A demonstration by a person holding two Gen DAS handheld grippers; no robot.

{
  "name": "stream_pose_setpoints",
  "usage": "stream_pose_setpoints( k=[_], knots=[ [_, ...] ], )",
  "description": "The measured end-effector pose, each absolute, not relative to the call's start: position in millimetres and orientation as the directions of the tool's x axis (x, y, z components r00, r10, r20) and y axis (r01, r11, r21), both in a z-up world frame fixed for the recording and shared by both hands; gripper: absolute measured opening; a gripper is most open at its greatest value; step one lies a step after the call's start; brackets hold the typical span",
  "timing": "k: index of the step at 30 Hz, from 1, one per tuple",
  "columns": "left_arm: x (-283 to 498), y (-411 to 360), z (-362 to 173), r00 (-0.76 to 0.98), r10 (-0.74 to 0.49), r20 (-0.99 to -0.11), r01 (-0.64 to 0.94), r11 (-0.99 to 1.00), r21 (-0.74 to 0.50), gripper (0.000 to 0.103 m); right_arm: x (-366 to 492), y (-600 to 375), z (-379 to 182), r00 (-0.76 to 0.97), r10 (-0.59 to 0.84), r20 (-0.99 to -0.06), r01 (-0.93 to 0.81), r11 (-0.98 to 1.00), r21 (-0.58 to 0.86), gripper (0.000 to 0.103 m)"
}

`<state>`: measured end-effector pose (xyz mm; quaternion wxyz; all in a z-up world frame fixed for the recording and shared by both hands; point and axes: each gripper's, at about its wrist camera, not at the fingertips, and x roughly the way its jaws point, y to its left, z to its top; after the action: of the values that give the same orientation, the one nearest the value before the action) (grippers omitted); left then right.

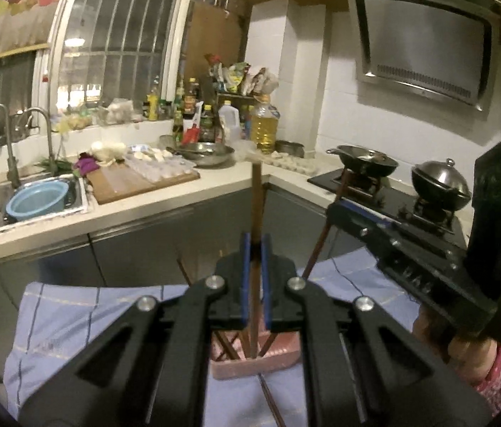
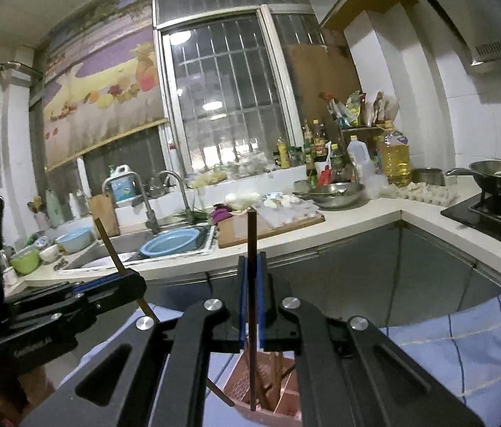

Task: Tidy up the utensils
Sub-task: 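Lower both chopsticks into the pink basket and open both tools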

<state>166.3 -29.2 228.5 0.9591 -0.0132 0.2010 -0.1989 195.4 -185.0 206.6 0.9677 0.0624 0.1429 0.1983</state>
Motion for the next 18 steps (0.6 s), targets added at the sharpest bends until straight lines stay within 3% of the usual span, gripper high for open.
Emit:
stream_pose_setpoints(
  k=[3, 10, 12, 14, 15, 16, 18],
  knots=[
    [187, -34, 215, 0.839, -0.367, -0.402, 0.360, 0.928, -0.097, 0.005, 218, -181, 189, 0.872, 0.392, -0.294, -0.354, 0.919, 0.174, 0.005],
    [230, -53, 156, 0.751, -0.362, -0.552, 0.367, 0.924, -0.106, 0.005, 243, -167, 138, 0.841, 0.377, -0.389, -0.344, 0.926, 0.152, 0.006],
    [242, -58, 136, 0.721, -0.326, -0.611, 0.340, 0.935, -0.097, 0.013, 250, -168, 127, 0.813, 0.391, -0.431, -0.342, 0.921, 0.188, 0.008],
    [245, -54, 127, 0.710, -0.319, -0.628, 0.321, 0.940, -0.115, 0.020, 251, -176, 123, 0.790, 0.423, -0.445, -0.337, 0.904, 0.262, 0.015],
    [244, -51, 127, 0.713, -0.321, -0.624, 0.315, 0.941, -0.123, 0.021, 248, -179, 124, 0.791, 0.430, -0.436, -0.334, 0.900, 0.282, 0.026],
    [240, -46, 129, 0.724, -0.320, -0.611, 0.305, 0.943, -0.132, 0.022, 242, -184, 128, 0.803, 0.431, -0.413, -0.325, 0.896, 0.303, 0.043],
    [231, -38, 140, 0.750, -0.320, -0.579, 0.291, 0.946, -0.145, 0.026, 228, -191, 140, 0.832, 0.423, -0.359, -0.323, 0.895, 0.307, 0.059]
  ],
)
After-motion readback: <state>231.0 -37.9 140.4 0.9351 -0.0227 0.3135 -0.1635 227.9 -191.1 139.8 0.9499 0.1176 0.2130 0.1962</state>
